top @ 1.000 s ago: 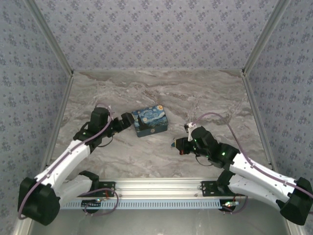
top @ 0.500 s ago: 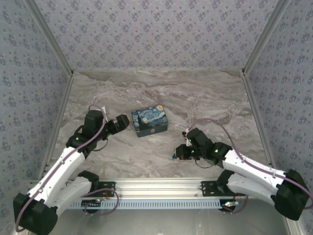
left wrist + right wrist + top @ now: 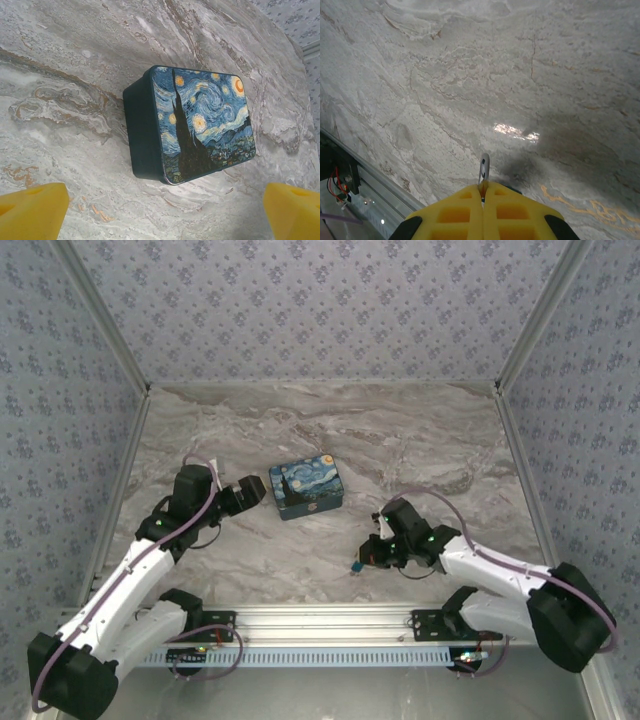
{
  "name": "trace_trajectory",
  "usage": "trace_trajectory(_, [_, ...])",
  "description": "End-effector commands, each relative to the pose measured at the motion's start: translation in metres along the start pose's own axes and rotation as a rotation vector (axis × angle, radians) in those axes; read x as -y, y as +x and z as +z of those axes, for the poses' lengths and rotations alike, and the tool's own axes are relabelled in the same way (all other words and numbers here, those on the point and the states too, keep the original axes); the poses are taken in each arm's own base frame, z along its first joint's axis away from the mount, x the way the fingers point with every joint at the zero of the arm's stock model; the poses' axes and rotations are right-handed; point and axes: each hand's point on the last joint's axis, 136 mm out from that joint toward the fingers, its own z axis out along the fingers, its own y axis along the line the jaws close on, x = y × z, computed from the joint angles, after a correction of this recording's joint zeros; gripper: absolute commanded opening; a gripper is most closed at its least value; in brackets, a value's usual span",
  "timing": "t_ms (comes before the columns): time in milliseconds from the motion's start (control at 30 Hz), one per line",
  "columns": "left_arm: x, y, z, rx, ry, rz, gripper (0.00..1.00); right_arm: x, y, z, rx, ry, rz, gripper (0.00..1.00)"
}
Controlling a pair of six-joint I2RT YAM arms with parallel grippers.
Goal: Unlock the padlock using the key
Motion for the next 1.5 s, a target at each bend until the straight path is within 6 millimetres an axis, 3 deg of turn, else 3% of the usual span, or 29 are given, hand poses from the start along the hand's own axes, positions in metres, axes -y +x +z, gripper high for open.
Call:
trace_trajectory(0, [0.004, -0.006, -0.006, 0.012, 0.007, -0.003, 0.99, -0.008, -0.004, 0.006, -0.031, -0.048, -0.035, 0.07])
trace_trajectory(433, [-0.002, -0.006, -0.002, 0.013, -0.014, -0.027, 0.99, -0.002, -0.02, 0.026, -0.067, -0.052, -0.03, 0.09])
trace_trajectory(600, [-0.002, -0.006, 0.0, 0.008, -0.02, -0.025, 0.99, 0.0, -0.023, 0.024, -0.054, -0.052, -0.027, 0.1])
trace_trajectory(867, [0.0, -0.008, -0.002, 0.01, -0.018, -0.018, 0.99, 0.001, -0.028, 0.015, -0.033, -0.043, -0.028, 0.21])
trace_trajectory(1167, [0.0, -0.017, -0.009, 0.047, -0.032, -0.004, 1.0, -0.006, -0.044, -0.019, 0.074, -0.025, -0.05, 0.3])
trace_trajectory(1367, [-0.004, -0.027, -0.018, 0.112, -0.056, 0.012, 0.99, -0.005, -0.062, -0.059, 0.234, 0.02, -0.106, 0.37])
trace_trajectory(1467, [-0.004, -0.032, -0.024, 0.146, -0.063, 0.034, 1.0, 0.0, -0.071, -0.083, 0.338, 0.049, -0.12, 0.45])
